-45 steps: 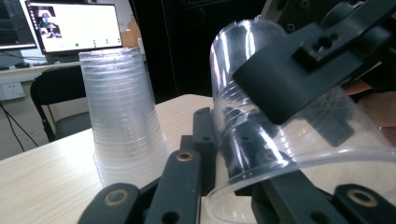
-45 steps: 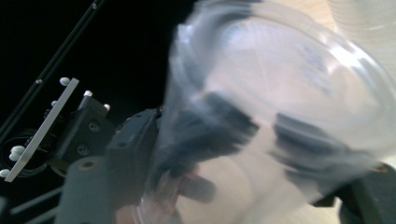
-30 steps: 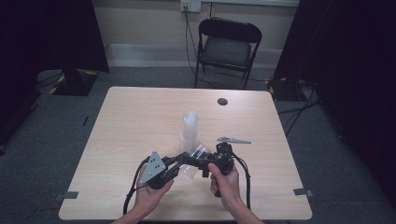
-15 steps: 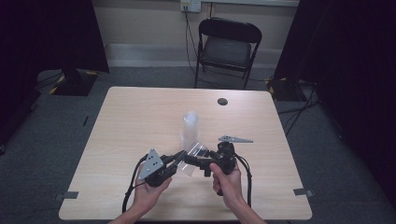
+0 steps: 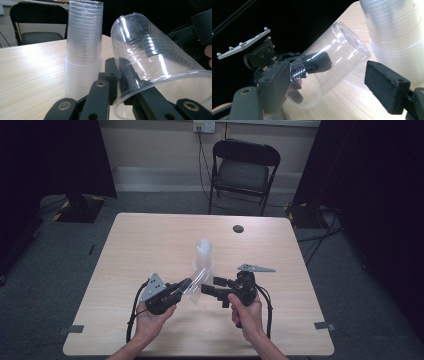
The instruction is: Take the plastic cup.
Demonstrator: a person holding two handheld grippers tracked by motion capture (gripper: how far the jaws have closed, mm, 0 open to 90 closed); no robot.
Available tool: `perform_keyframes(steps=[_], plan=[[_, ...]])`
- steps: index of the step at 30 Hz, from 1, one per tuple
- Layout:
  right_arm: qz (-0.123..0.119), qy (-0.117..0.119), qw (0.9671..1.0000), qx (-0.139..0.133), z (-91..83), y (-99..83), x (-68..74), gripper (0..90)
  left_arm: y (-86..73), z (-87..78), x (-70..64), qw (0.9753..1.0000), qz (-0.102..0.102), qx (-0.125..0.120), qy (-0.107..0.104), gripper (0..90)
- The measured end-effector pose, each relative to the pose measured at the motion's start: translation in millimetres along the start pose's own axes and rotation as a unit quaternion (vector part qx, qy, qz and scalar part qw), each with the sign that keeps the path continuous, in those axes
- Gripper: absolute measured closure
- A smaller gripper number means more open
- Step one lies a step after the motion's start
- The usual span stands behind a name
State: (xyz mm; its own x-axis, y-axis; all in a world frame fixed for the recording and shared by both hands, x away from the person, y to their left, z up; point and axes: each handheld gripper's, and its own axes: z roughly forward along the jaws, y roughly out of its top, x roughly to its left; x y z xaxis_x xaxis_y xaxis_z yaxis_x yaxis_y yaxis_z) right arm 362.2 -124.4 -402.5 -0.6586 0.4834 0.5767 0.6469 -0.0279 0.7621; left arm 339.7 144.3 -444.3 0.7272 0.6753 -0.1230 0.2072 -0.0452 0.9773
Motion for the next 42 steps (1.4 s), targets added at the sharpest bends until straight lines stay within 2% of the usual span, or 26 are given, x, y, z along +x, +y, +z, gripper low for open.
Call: perform_keyframes(steps=[5,9,11,14,19,24,25,26,29,32,33,34,35,36,37,39,40,42], plan=[[-0.014,-0.009,0.9999,-0.003,-3.1,1.5,-0.7,20.9,3.1,-0.7,0.0,0.9998,0.003,0.018,-0.006,86.1],[-0.035,-0.025,0.9991,-0.005,-9.3,4.9,-0.3,21.9,5.2,-1.8,-2.0,0.9993,-0.006,0.034,-0.014,86.8],[-0.050,-0.035,0.9981,-0.008,-14.2,7.4,1.0,21.7,6.4,-1.7,-2.9,0.9989,0.005,0.047,-0.003,87.8],[-0.066,-0.040,0.9970,-0.009,-18.0,8.6,2.7,20.0,8.2,-1.8,-3.5,0.9982,-0.001,0.060,-0.002,88.3],[-0.067,-0.030,0.9972,0.012,-21.0,7.1,1.5,16.7,12.0,-2.5,-3.0,0.9960,-0.013,0.088,-0.009,89.5],[-0.089,-0.040,0.9949,0.026,-22.1,3.9,0.3,15.9,13.6,-1.8,-2.5,0.9939,-0.024,0.106,-0.021,89.7],[-0.092,-0.040,0.9945,0.028,-21.9,2.8,0.2,15.4,13.3,-1.1,-1.6,0.9929,-0.029,0.111,-0.032,89.7],[-0.101,-0.041,0.9933,0.036,-21.9,0.8,-0.1,15.2,13.1,-0.8,-1.5,0.9927,-0.027,0.113,-0.033,89.6],[-0.119,-0.046,0.9905,0.051,-22.1,-5.0,-0.4,15.3,13.0,0.9,0.0,0.9899,-0.038,0.127,-0.048,89.2],[-0.141,-0.042,0.9873,0.061,-23.0,-11.8,-0.8,17.8,14.9,2.7,0.2,0.9852,-0.040,0.157,-0.057,89.1],[-0.149,-0.041,0.9860,0.063,-23.1,-14.0,-1.0,18.3,15.7,3.7,-0.4,0.9834,-0.033,0.168,-0.058,89.2],[-0.160,-0.045,0.9836,0.070,-23.3,-16.0,-1.2,19.2,16.0,4.0,-0.5,0.9825,-0.029,0.174,-0.060,89.4],[-0.170,-0.052,0.9814,0.071,-23.5,-16.9,-1.1,21.5,16.0,5.2,-1.2,0.9799,-0.028,0.185,-0.069,89.4],[-0.190,-0.067,0.9767,0.074,-24.6,-18.8,-0.5,25.6,15.6,5.7,-2.0,0.9789,-0.019,0.192,-0.068,89.4],[-0.199,-0.072,0.9744,0.076,-24.9,-20.0,-0.4,25.5,15.3,6.0,-2.6,0.9782,-0.017,0.195,-0.071,89.4],[-0.208,-0.072,0.9725,0.075,-25.8,-21.9,0.1,25.2,13.6,9.4,-5.1,0.9729,-0.010,0.216,-0.083,89.4],[-0.222,-0.071,0.9693,0.080,-26.0,-23.5,1.2,25.1,13.2,10.7,-5.7,0.9694,-0.008,0.228,-0.091,89.5],[-0.239,-0.070,0.9643,0.088,-25.0,-25.1,3.1,25.1,12.5,13.0,-8.3,0.9655,-0.005,0.242,-0.095,89.5]])
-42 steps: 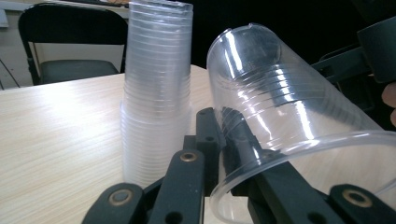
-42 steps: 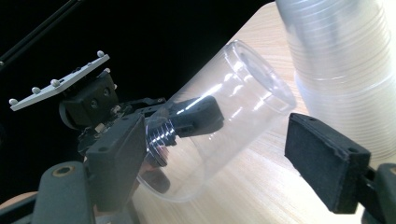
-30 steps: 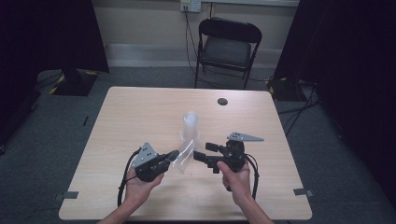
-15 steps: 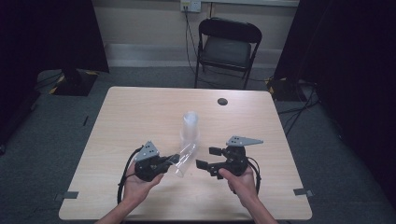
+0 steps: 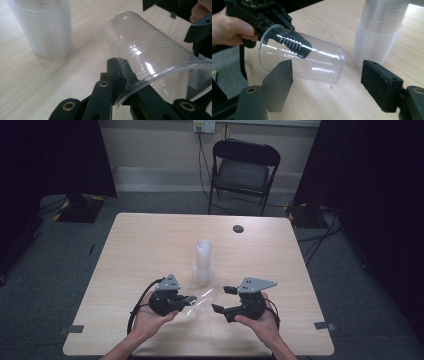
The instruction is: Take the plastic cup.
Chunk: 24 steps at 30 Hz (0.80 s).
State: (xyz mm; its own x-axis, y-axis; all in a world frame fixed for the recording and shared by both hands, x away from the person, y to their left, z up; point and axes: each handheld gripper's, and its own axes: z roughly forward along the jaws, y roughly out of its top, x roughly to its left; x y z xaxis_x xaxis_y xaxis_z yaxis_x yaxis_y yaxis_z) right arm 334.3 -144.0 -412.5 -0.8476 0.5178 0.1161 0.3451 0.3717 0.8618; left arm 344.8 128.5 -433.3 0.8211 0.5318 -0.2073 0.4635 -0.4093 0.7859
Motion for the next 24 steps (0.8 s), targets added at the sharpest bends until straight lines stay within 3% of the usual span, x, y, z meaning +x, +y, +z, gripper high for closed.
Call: perform_keyframes(steps=[8,14,18,24], plan=[[-0.039,-0.002,0.9990,0.024,7.7,-4.8,9.8,17.8,1.1,4.7,-0.7,0.9993,-0.007,0.036,-0.011,89.6],[-0.084,0.002,0.9954,0.046,15.2,-5.9,21.0,17.6,-0.5,8.5,-0.2,0.9986,-0.015,0.049,-0.015,89.8],[-0.119,-0.005,0.9916,0.049,19.5,-6.7,29.9,18.9,0.8,8.3,0.8,0.9980,-0.026,0.051,-0.028,89.8],[-0.173,-0.016,0.9832,0.057,24.8,-6.4,38.8,16.7,1.6,8.8,6.4,0.9940,-0.064,0.063,-0.062,89.7]])
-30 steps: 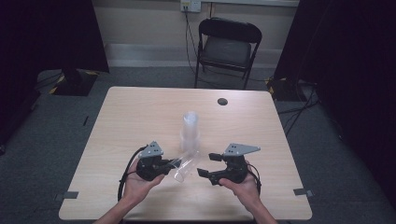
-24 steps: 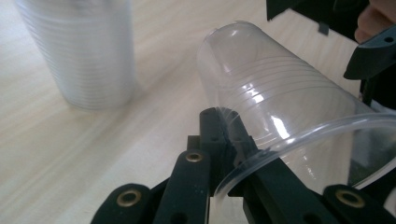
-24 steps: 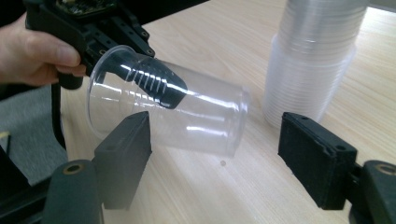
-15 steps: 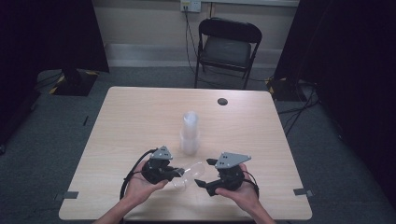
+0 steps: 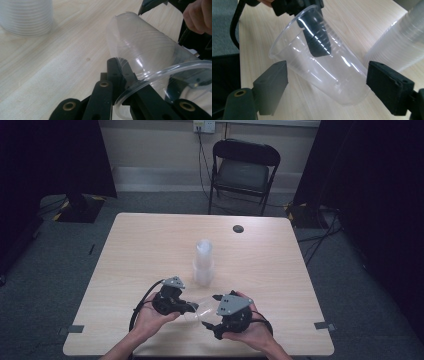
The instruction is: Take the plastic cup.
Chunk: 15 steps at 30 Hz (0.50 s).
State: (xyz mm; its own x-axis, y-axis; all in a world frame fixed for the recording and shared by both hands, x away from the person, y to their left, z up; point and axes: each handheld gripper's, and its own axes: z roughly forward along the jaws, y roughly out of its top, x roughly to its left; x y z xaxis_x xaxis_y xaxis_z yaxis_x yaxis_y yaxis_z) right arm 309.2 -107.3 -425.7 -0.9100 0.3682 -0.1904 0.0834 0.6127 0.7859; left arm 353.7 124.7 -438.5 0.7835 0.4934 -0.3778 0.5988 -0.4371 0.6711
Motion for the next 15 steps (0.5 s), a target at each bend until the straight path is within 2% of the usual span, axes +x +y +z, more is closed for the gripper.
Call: perform_keyframes(steps=[3,4,7,10,15], plan=[[-0.022,-0.006,0.9997,0.006,3.0,1.5,4.8,14.9,2.2,-0.5,0.5,0.9999,-0.007,0.010,-0.006,89.7],[-0.037,-0.010,0.9992,0.012,5.4,1.7,7.5,14.6,2.5,0.2,0.2,0.9999,-0.007,0.009,-0.006,89.6],[-0.050,-0.017,0.9984,0.018,9.3,2.1,11.5,14.1,4.8,1.5,-1.9,0.9998,-0.011,0.011,-0.012,89.4],[-0.053,-0.017,0.9983,0.015,12.0,3.1,12.4,14.1,8.5,1.3,-3.7,0.9998,-0.008,0.009,-0.014,89.3],[-0.061,-0.024,0.9977,0.016,17.1,6.1,13.1,15.0,14.8,4.0,-6.6,0.9996,-0.018,0.019,-0.014,89.2]])
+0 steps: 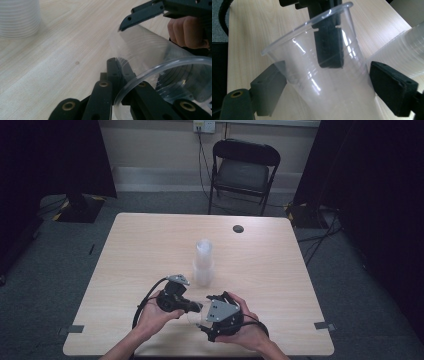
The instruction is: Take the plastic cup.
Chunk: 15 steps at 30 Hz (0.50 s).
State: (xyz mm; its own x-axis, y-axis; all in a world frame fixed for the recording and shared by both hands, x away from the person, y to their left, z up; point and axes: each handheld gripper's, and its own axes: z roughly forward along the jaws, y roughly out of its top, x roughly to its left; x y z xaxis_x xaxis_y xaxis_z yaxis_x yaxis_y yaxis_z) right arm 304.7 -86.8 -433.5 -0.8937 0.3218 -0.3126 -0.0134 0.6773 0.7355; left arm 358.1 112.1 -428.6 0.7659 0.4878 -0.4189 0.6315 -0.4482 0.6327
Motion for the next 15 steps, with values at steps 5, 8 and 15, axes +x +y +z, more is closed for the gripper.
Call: perform_keyframes(steps=[5,8,15], plan=[[0.002,0.002,1.0000,-0.001,3.2,0.6,0.6,16.7,1.6,4.2,2.2,0.9998,-0.009,0.006,-0.015,89.0],[-0.002,0.008,1.0000,0.000,5.3,1.9,1.3,17.8,2.8,6.1,1.9,0.9998,-0.006,0.008,-0.017,88.7],[-0.008,0.016,0.9998,-0.008,9.1,7.0,5.0,23.9,2.7,12.0,2.4,0.9997,-0.015,0.017,-0.007,87.8]])
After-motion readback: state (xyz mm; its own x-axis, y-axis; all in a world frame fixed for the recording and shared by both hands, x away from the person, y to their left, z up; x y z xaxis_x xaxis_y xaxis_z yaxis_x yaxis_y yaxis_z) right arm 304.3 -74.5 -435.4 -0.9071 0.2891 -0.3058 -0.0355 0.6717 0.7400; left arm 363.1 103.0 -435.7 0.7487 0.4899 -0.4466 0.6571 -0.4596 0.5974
